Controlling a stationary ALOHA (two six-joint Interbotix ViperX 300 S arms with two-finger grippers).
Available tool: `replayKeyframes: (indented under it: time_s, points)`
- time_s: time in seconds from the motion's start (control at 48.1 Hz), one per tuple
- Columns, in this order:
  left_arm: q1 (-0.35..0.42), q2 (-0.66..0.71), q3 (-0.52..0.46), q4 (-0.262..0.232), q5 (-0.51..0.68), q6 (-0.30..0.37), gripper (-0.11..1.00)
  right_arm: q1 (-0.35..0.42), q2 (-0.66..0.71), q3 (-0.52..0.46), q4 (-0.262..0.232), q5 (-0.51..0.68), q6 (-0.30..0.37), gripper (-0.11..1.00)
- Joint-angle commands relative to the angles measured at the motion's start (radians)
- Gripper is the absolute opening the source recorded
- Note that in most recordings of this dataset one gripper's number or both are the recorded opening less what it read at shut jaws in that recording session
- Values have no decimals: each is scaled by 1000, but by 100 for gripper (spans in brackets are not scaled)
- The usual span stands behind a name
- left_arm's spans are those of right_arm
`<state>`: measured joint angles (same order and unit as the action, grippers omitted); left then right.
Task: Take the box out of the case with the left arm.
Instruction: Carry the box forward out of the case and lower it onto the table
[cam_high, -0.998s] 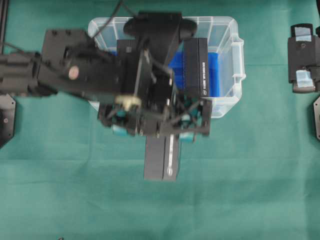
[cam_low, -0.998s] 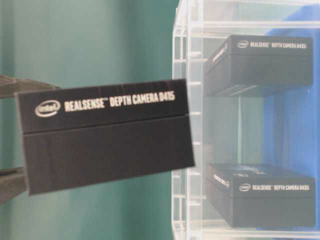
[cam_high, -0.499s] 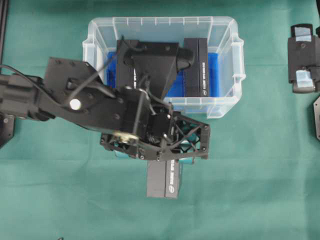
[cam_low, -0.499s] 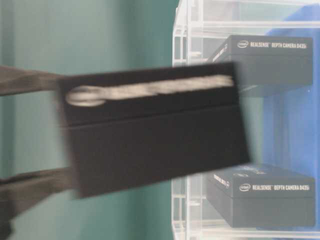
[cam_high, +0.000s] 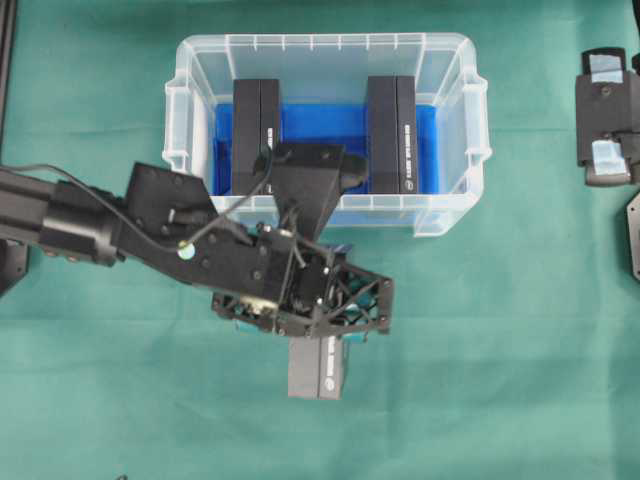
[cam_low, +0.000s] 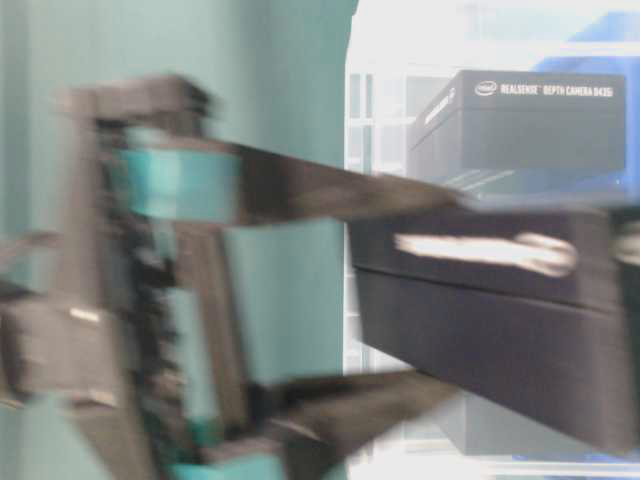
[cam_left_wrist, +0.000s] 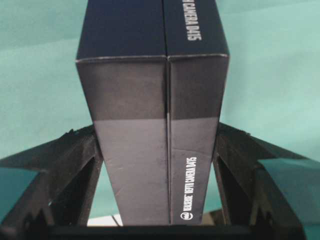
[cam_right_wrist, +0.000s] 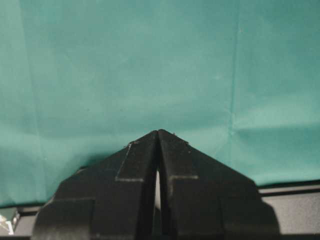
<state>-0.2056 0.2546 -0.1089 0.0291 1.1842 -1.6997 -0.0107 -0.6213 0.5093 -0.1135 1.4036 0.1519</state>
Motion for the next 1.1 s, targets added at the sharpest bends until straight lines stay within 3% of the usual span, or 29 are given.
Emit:
replayKeyframes:
  time_s: [0.0, 0.208, 1.081]
  points:
    - [-6, -35, 29, -2, -58, -23, 60, -3, -3, -9, -2, -2, 2, 0]
    - [-8, -12, 109, 0, -213, -35, 60, -2, -3, -9, -3, -2, 2, 0]
    - [-8, -17, 156, -25, -258, -11, 60, -2, -3, -6, -2, -2, 2, 0]
